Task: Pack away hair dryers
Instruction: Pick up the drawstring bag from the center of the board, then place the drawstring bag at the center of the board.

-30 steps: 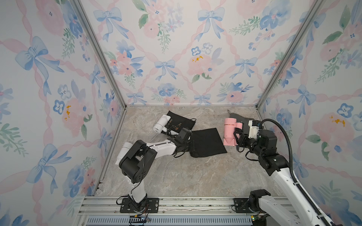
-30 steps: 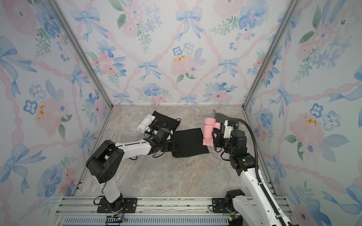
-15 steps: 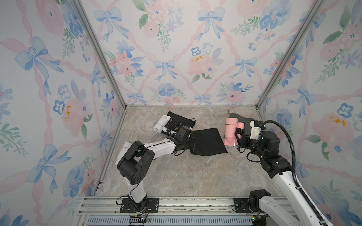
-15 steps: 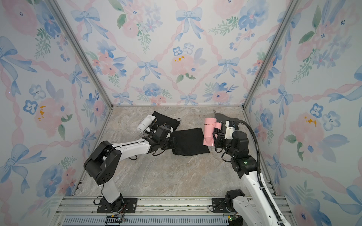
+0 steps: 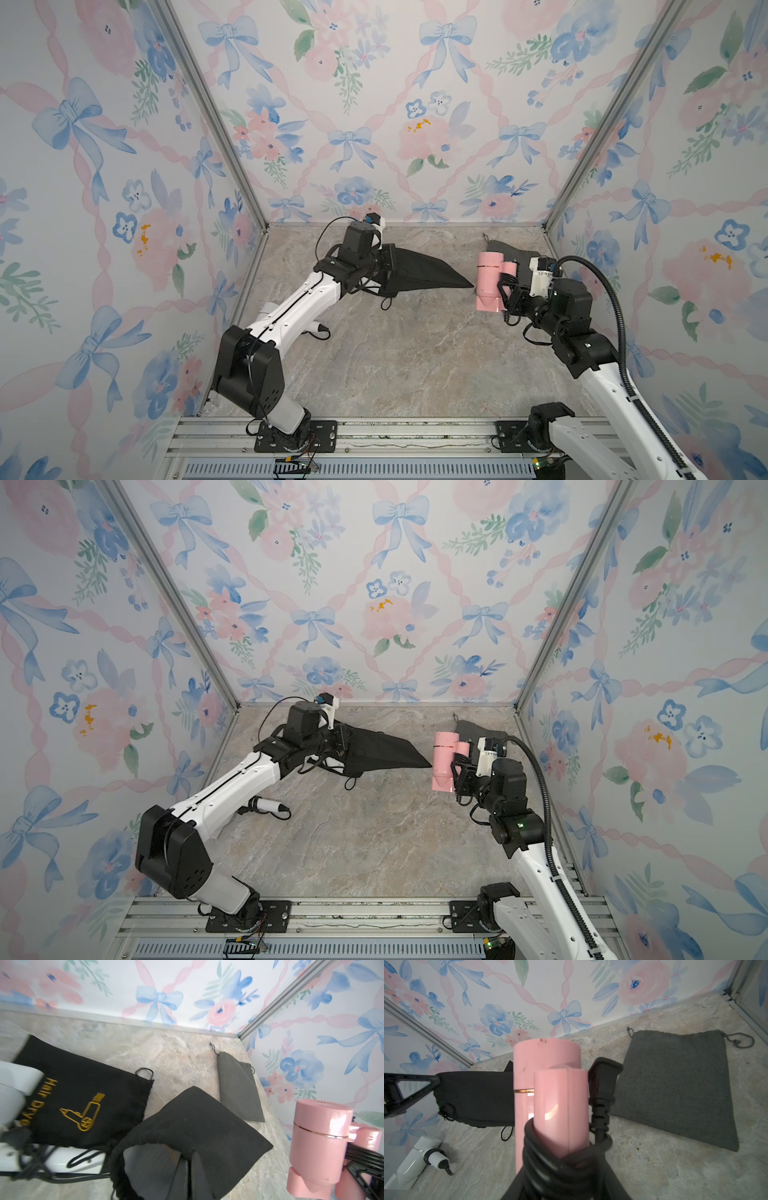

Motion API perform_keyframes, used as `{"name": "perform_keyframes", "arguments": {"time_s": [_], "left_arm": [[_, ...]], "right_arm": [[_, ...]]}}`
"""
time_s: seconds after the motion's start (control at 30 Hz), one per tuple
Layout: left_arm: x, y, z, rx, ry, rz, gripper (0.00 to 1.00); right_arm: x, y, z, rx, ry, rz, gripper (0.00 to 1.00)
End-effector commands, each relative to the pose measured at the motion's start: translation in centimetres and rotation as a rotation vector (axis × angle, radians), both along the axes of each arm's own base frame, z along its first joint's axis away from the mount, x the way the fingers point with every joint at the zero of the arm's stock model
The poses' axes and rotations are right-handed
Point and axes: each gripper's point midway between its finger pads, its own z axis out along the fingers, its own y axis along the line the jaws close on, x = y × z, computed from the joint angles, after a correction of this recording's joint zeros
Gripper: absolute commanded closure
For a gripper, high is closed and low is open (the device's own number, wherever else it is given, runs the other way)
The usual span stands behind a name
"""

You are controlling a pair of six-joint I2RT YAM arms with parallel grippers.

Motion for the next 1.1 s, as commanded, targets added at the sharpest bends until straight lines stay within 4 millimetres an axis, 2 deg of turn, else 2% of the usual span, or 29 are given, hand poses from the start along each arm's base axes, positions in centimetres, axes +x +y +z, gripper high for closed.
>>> {"name": "perform_keyframes", "arguments": {"time_s": [0.0, 0.1, 0.27, 0.37, 0.53, 0.67, 0.77, 0.9, 1.07], "left_arm": [[-0.9, 3.8, 0.9, 0.040, 0.009, 0.017, 1.00], [-0.8, 5.2, 1.9, 0.013, 0.001, 0.063, 1.00], [-0.4, 5.0, 2.5, -0.066, 0.028, 0.130, 1.00], [-0.1, 4.6, 3.5, -0.164, 0.014, 0.177, 1.00], [0.8, 6.0, 6.3, -0.335, -0.038, 0.329, 1.00], [1.6, 6.9, 6.9, -0.451, -0.055, 0.441, 1.00], [1.9, 6.3, 7.2, -0.524, -0.075, 0.479, 1.00], [2.0, 4.2, 7.3, -0.580, -0.102, 0.512, 1.00], [2.1, 1.3, 5.5, -0.594, -0.092, 0.563, 1.00]], "right_arm": [[1.1, 0.2, 2.5, 0.001, -0.081, 0.012, 0.75], [1.4, 0.5, 2.4, 0.007, -0.079, 0.019, 0.75], [1.7, 0.9, 2.0, 0.003, -0.071, 0.030, 0.75], [1.8, 0.9, 1.9, -0.005, -0.070, 0.030, 0.75], [2.0, 0.9, 1.9, -0.013, -0.071, 0.033, 0.75], [2.1, 0.8, 1.9, -0.016, -0.073, 0.031, 0.75], [2.2, 0.6, 2.1, -0.016, -0.078, 0.030, 0.75], [2.4, 0.3, 2.3, -0.013, -0.080, 0.024, 0.75], [2.1, 0.1, 2.2, -0.015, -0.077, 0.023, 0.75]]}}
